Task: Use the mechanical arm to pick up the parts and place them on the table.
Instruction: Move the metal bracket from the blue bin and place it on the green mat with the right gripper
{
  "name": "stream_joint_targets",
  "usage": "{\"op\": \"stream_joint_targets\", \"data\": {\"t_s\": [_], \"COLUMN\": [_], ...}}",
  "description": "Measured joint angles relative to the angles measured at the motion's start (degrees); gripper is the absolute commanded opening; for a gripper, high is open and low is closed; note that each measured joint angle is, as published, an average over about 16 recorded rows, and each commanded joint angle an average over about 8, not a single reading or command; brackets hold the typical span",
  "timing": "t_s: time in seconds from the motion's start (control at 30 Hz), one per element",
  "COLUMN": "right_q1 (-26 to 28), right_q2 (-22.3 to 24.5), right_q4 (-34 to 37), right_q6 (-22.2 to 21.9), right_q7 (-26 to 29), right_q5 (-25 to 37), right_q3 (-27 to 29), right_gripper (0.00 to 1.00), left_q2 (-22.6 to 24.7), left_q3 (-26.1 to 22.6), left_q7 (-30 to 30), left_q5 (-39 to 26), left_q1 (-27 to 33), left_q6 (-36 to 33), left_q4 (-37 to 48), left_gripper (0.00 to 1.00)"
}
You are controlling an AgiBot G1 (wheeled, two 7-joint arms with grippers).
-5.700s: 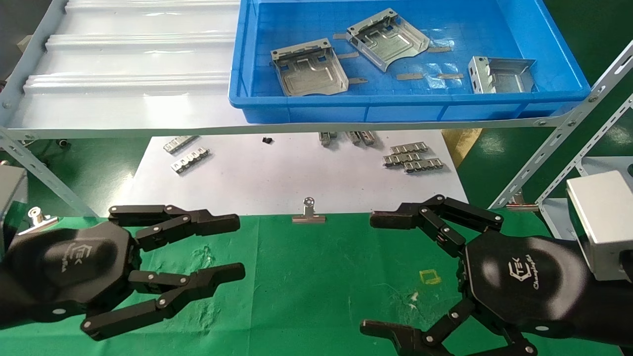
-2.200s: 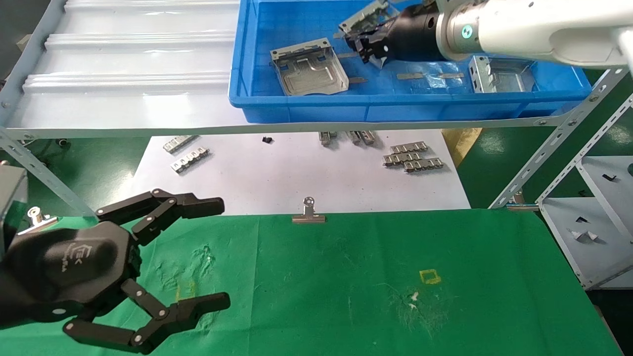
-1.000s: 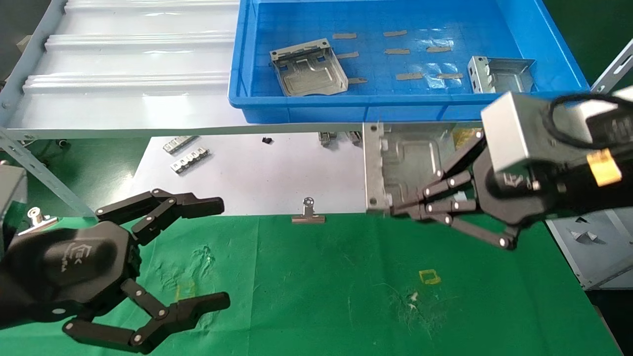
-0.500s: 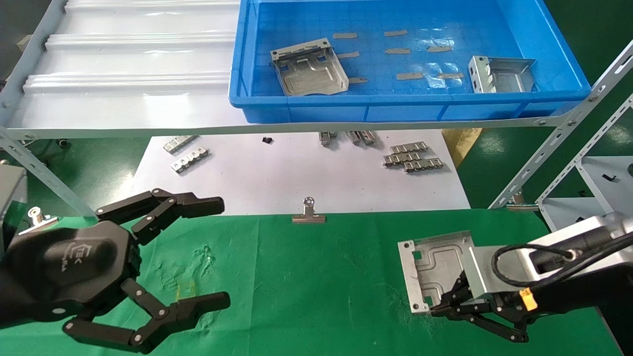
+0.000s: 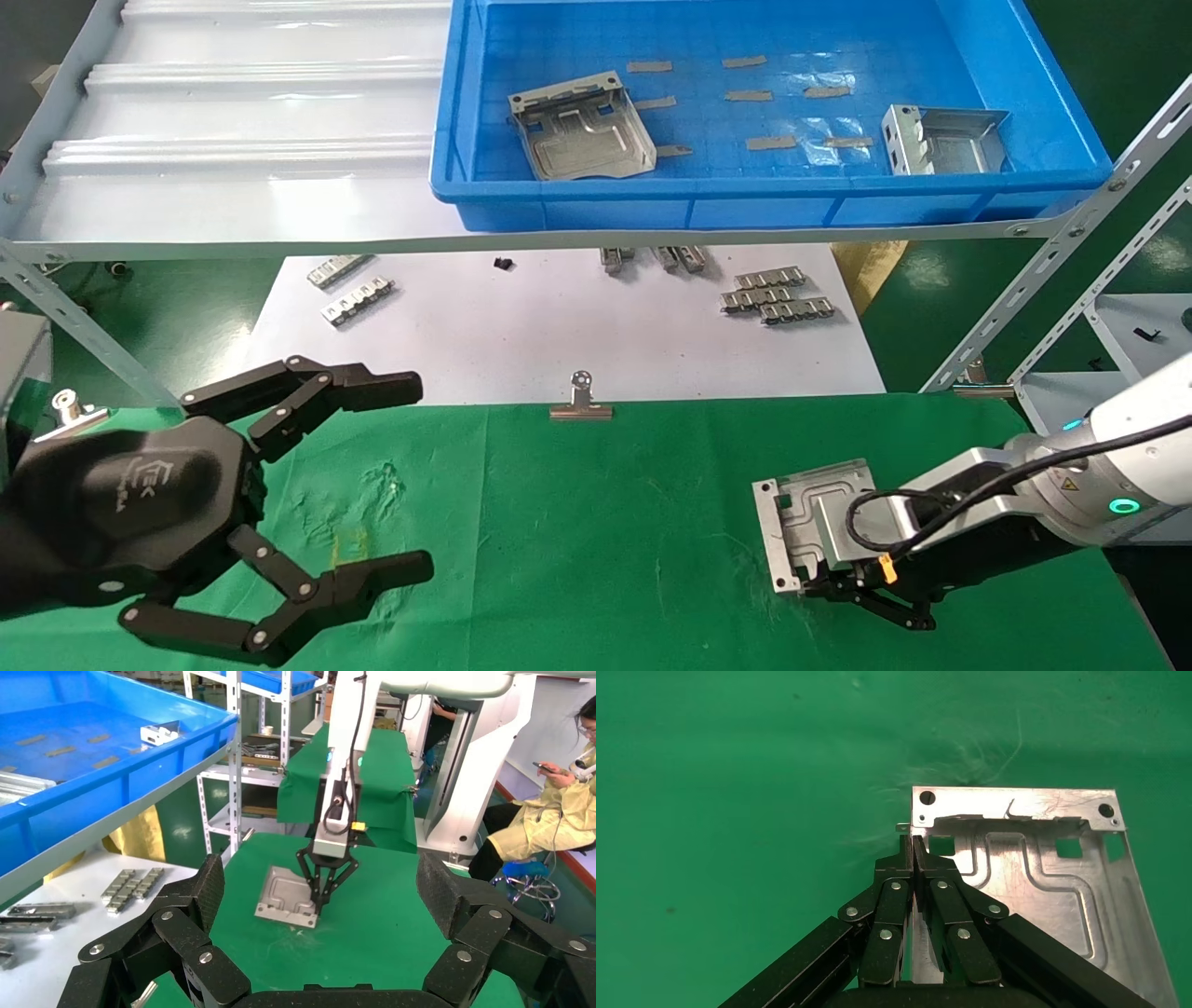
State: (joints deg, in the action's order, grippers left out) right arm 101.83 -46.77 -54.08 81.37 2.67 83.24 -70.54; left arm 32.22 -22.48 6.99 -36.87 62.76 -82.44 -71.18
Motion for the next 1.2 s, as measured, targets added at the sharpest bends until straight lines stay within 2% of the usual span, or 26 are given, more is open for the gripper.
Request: {"op": "stream_joint_targets", "data": {"t_s": [0.37, 0.43, 0.47, 0.67, 0.7, 0.73, 1.0, 1.2], "right_q1": [-0.2, -0.2, -0.2, -0.2, -0.2, -0.1, 0.8, 2.2], "right_q2": [-3.8, -4.4, -4.6, -6.0, -6.2, -6.4, -7.1, -6.0], "right_q4": [9.1, 10.5, 11.1, 14.3, 14.7, 15.1, 16.8, 15.8], "right_q6": [-1.2, -1.1, -1.1, -1.2, -1.3, -1.3, -1.3, 0.9], "right_q7": [-6.1, -7.0, -7.4, -9.5, -9.8, -10.1, -11.8, -12.6], "right_q5": [0.9, 1.0, 1.1, 1.6, 1.8, 1.9, 1.6, -1.5], "right_q3": [-0.3, -0.4, -0.4, -0.8, -0.8, -0.9, -0.5, 1.2], "right_gripper": [0.00, 0.06, 0.14, 0.88, 0.96, 1.00, 1.00, 1.00], "left_q2": [0.0, 0.0, 0.0, 0.0, 0.0, 0.0, 0.0, 0.0], "left_q3": [0.0, 0.0, 0.0, 0.0, 0.0, 0.0, 0.0, 0.0], "left_q7": [0.0, 0.0, 0.0, 0.0, 0.0, 0.0, 0.0, 0.0], "left_q5": [0.0, 0.0, 0.0, 0.0, 0.0, 0.0, 0.0, 0.0], "left_q1": [0.0, 0.0, 0.0, 0.0, 0.0, 0.0, 0.0, 0.0], "left_q6": [0.0, 0.0, 0.0, 0.0, 0.0, 0.0, 0.0, 0.0], "left_q4": [0.0, 0.0, 0.0, 0.0, 0.0, 0.0, 0.0, 0.0], "left_gripper": [1.00, 1.00, 1.00, 1.00, 1.00, 1.00, 1.00, 1.00]}}
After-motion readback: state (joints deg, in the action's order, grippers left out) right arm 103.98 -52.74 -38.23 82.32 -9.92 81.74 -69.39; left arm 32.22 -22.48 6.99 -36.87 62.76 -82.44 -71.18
